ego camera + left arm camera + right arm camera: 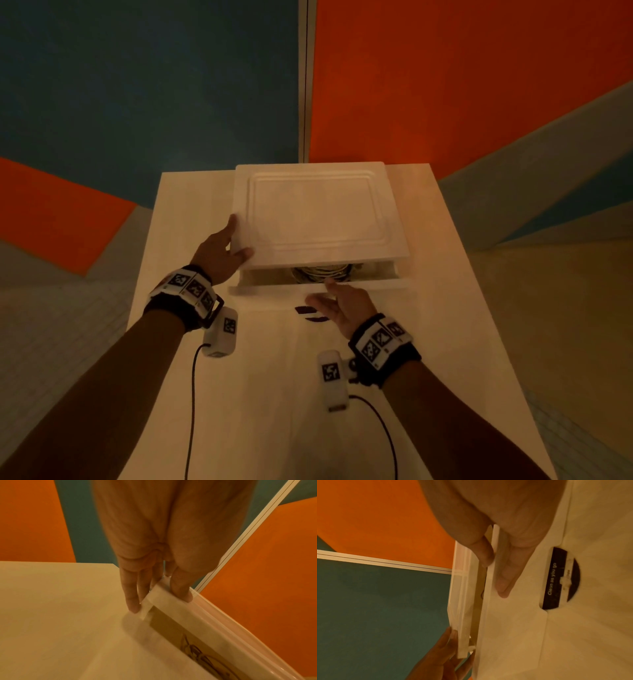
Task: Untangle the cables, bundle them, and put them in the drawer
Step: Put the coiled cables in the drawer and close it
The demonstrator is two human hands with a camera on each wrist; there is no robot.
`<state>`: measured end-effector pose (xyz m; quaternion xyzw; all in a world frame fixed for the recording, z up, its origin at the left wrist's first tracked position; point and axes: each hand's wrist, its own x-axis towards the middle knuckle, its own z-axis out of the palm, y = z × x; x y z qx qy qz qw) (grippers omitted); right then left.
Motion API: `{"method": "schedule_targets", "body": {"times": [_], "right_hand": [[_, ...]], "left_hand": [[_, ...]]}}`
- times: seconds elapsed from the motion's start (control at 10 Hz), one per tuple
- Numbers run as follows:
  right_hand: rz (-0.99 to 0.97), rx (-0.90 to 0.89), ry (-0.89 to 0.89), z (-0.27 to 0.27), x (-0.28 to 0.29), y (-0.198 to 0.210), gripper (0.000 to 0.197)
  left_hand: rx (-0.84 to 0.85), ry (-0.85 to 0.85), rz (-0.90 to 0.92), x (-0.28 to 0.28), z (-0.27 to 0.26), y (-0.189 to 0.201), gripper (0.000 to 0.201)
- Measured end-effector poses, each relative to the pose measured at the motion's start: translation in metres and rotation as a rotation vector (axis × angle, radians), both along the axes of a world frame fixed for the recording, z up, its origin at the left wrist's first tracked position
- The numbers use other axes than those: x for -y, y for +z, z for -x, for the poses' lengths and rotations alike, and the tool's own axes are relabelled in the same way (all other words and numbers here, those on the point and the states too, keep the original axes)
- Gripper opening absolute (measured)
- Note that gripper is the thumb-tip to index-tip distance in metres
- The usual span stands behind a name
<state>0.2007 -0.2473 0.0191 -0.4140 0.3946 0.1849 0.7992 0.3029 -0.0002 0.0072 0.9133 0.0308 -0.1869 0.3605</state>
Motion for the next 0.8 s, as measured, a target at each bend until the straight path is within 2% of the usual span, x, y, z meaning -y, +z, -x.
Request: {"method": "schedule_targets", "body": {"times": [0.1,0.2,0.3,0.5,0.6,0.7,0.8], "right_hand": [[0.082,0.047,0.08,-0.012,0.002,-0.001,0.024],[0.049,0.064,0.114,-0.021,0.004,0.004,0.021],[-0.044,0.053,0.043,-0.026,0.006,0.008,0.013],[0.081,0.029,0.091,-0.033,0.004,0.01,0.04],[0.01,0.058,0.036,-0.035,0.006,0.008,0.015],[-0.026,0.046,0.042,-0.035,0.011,0.011,0.006],[0.016,-0.016,0.077,-0.037,0.022,0.017,0.052]], "left_hand": [[-0.004,0.009,0.013,0.0,0.0,-0.001,0.09],[-0.003,0.008,0.009,-0.001,0.0,-0.002,0.09],[-0.005,0.03,0.002,-0.002,0.0,-0.004,0.09],[-0.016,0.03,-0.025,-0.002,-0.002,-0.005,0.091],[-0.012,0.033,-0.02,-0.004,-0.006,-0.006,0.093],[-0.011,0.03,-0.034,-0.006,-0.005,-0.007,0.094],[-0.015,0.035,-0.043,-0.005,-0.006,-0.004,0.095]]}}
